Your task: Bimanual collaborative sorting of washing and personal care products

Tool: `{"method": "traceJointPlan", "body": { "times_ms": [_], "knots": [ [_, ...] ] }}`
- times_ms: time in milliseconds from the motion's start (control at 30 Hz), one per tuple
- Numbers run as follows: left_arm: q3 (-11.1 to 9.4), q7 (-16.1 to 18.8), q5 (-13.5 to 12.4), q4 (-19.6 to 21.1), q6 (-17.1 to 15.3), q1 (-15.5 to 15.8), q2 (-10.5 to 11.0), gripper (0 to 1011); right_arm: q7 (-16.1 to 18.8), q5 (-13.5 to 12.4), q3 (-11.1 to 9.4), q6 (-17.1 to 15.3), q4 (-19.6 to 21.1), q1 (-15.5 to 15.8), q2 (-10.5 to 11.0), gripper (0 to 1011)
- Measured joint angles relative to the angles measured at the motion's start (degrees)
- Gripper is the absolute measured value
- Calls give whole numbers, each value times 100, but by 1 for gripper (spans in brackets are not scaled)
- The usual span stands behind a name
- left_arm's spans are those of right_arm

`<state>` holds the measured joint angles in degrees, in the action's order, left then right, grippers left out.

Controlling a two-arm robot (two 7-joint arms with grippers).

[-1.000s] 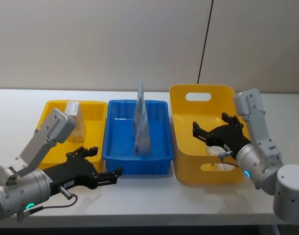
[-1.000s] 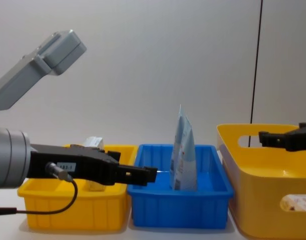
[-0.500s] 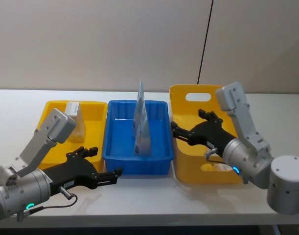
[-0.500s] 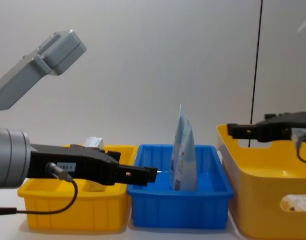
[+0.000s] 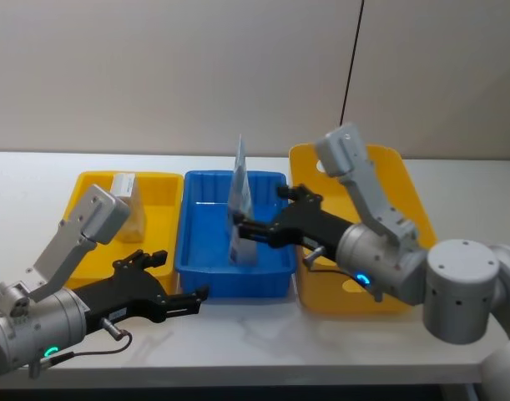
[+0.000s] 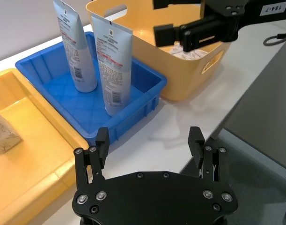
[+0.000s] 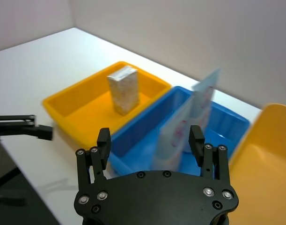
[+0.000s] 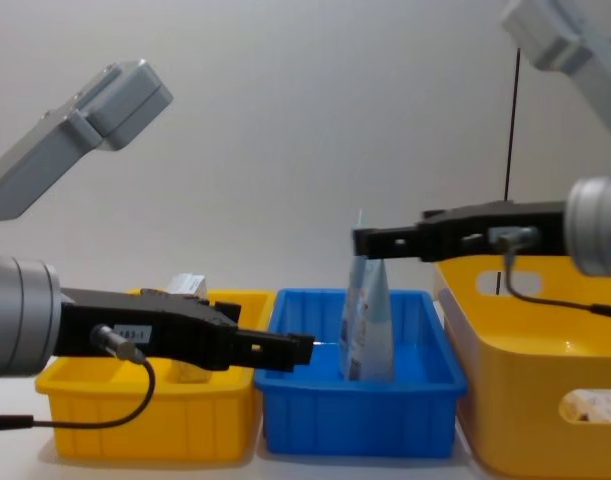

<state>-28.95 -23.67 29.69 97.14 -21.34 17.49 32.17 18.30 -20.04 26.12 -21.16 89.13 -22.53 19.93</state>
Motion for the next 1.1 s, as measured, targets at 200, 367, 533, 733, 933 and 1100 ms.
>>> {"method": "traceJointPlan", "body": {
  "times_ms": [200,367,533,733,933,1100],
  "knots": [
    [0,0,0,0,0,0,0,1001,107,-4,187,-190,-75,-188,-140,1002],
    [0,1,0,0,0,0,0,1001,-21,86,288,-352,-121,-277,-264,1002],
    [0,0,0,0,0,0,0,1002,-234,208,333,-484,-147,-311,-364,1002],
    [0,0,0,0,0,0,0,1001,-580,393,348,-629,-142,-302,-464,1002],
    [0,0,0,0,0,0,0,1001,-823,537,338,-738,-96,-254,-505,1002],
    [0,1,0,0,0,0,0,1001,-923,606,338,-789,-89,-234,-539,1002]
  ]
}}
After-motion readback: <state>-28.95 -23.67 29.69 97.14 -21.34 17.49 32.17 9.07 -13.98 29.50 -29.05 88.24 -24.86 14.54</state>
